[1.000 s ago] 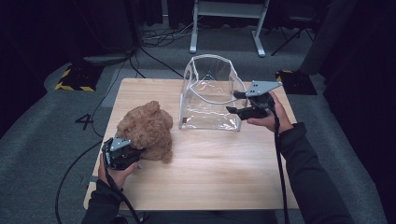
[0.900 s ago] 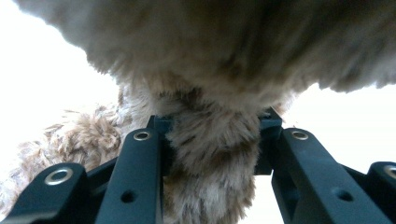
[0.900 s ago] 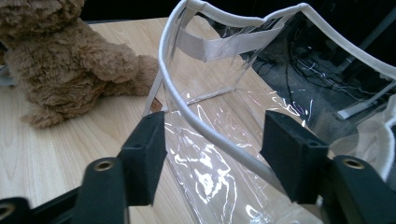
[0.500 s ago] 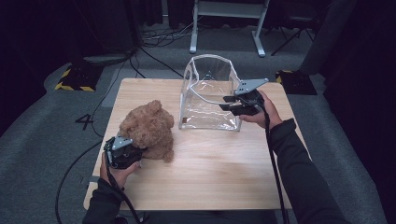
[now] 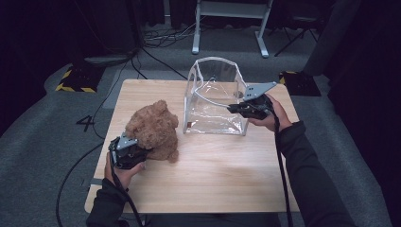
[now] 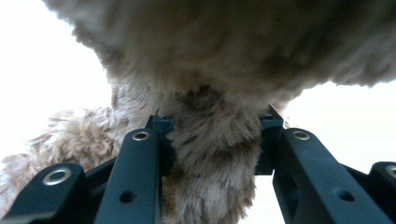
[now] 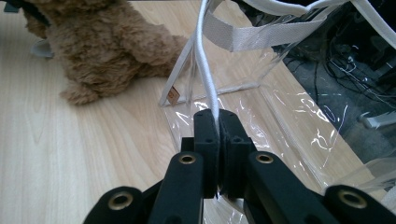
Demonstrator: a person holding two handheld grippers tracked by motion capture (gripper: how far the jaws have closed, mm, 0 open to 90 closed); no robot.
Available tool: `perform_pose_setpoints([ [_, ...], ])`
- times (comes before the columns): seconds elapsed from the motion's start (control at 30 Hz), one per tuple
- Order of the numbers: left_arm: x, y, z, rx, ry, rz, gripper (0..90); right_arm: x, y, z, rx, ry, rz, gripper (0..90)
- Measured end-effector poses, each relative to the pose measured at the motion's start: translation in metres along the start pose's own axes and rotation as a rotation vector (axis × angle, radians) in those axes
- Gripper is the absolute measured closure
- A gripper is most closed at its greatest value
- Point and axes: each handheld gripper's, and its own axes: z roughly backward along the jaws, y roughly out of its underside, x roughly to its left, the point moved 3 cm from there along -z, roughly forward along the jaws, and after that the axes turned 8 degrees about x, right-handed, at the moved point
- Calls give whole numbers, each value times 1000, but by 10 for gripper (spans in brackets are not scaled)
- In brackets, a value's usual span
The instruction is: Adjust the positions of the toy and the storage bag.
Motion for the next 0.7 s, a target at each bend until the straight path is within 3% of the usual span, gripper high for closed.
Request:
perform_pose_setpoints([
  [0.4, -14, -25, -25, 14, 15, -50, 640, 29, 32, 45, -7, 9, 43, 883],
  [0.7, -20, -38, -39, 11, 47, -69, 642, 44, 47, 63, -13, 14, 56, 883],
])
